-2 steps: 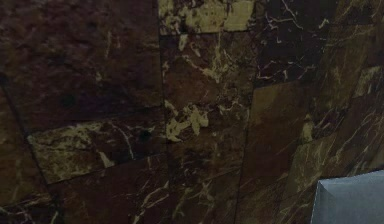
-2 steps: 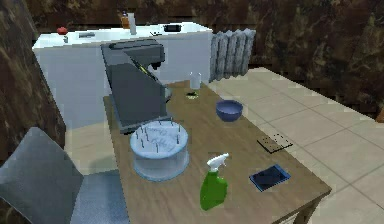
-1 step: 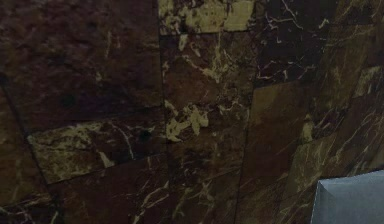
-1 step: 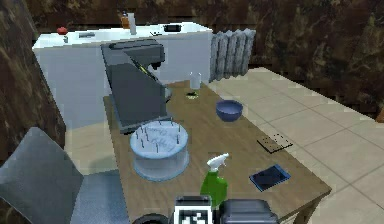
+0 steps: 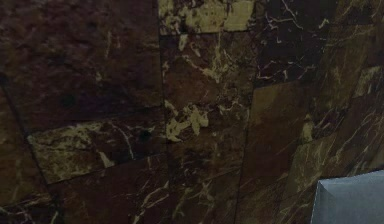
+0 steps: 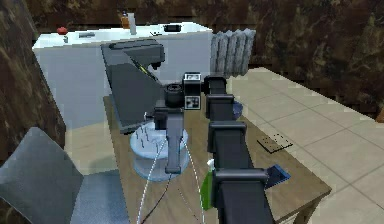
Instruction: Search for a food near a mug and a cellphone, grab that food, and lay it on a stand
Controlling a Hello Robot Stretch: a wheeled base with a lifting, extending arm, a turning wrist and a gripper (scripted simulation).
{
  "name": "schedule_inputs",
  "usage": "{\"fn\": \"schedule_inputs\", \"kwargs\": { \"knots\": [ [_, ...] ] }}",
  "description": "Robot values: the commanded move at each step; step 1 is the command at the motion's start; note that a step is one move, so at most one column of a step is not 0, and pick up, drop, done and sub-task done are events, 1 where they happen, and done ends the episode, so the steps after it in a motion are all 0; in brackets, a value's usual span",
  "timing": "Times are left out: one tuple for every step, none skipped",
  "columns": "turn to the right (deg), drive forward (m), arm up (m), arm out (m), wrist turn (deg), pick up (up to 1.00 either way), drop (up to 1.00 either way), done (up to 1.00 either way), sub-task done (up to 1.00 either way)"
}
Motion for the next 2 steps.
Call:
{"fn": "schedule_inputs", "kwargs": {
  "knots": [
    [0.0,0.0,0.0,0.0,45.0,0.0,0.0,0.0,0.0],
    [0.0,0.0,0.0,0.0,45.0,0.0,0.0,0.0,0.0]
  ]
}}
